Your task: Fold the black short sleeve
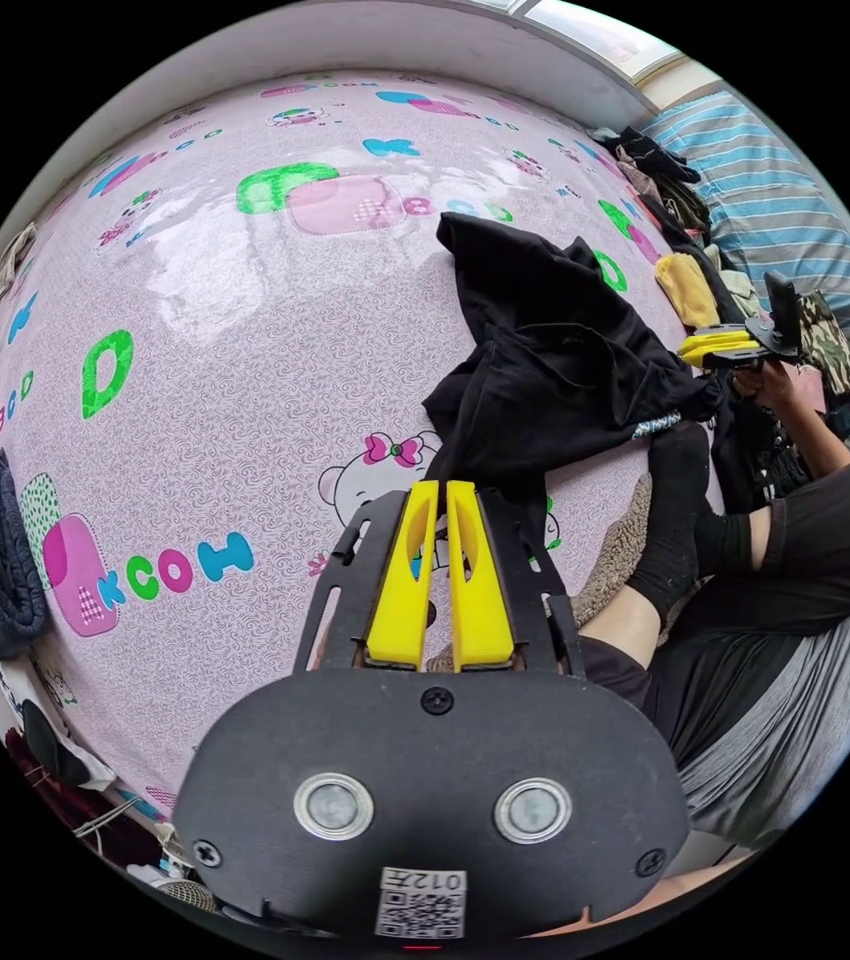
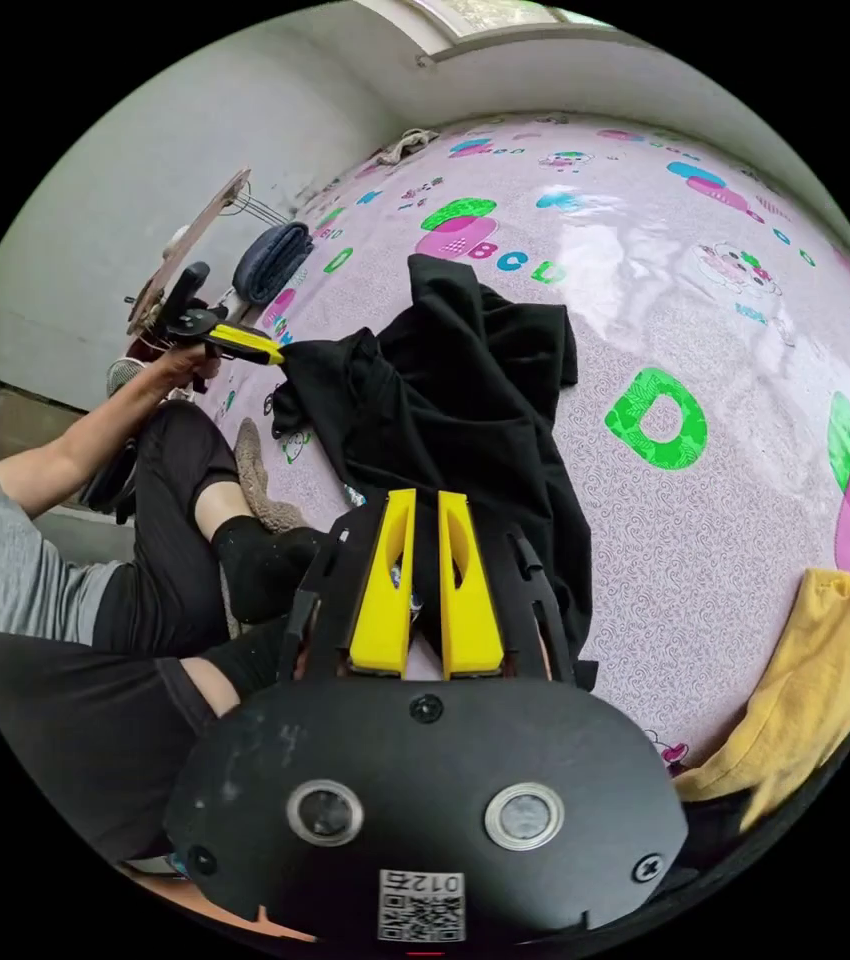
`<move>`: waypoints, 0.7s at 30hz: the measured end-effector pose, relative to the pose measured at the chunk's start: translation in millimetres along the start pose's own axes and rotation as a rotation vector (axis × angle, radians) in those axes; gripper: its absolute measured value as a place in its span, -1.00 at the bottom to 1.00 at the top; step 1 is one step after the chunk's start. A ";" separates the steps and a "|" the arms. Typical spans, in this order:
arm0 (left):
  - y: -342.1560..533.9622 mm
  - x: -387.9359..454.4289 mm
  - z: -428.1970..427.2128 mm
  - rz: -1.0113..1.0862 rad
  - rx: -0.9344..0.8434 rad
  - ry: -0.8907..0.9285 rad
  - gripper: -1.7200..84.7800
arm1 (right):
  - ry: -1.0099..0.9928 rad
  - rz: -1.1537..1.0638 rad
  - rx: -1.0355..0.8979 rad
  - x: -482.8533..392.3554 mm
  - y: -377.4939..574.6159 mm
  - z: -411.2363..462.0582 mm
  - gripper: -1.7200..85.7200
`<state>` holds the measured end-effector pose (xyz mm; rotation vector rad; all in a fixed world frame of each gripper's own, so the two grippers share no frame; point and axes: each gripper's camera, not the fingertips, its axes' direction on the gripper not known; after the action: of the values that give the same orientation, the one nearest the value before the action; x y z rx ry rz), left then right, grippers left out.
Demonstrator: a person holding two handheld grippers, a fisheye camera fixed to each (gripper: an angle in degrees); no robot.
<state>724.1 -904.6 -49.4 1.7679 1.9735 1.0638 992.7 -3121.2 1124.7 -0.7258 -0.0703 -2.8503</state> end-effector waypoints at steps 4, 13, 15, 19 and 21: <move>-0.8 -3.4 4.8 0.006 -0.011 0.005 -0.96 | 0.192 -0.181 -0.079 -29.7 3.9 79.1 -0.80; 1.0 -11.6 11.6 0.010 -0.018 0.021 -0.96 | 0.401 -0.507 -0.295 -75.0 -6.6 279.4 -0.77; 1.3 -12.9 13.2 0.009 -0.019 0.022 -0.96 | 0.411 -0.515 -0.296 -83.4 -14.2 325.1 -0.80; 3.1 -15.5 16.8 0.009 -0.018 0.024 -0.96 | 0.408 -0.516 -0.284 -101.8 -30.6 388.8 -0.92; 4.4 -16.6 17.9 0.008 -0.017 0.026 -0.96 | 0.430 -0.521 -0.276 -119.3 -44.8 428.9 -0.96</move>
<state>742.4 -914.5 -63.0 1.7638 1.9687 1.1085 1287.1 -3015.2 1444.6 -0.1209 0.2358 -3.4950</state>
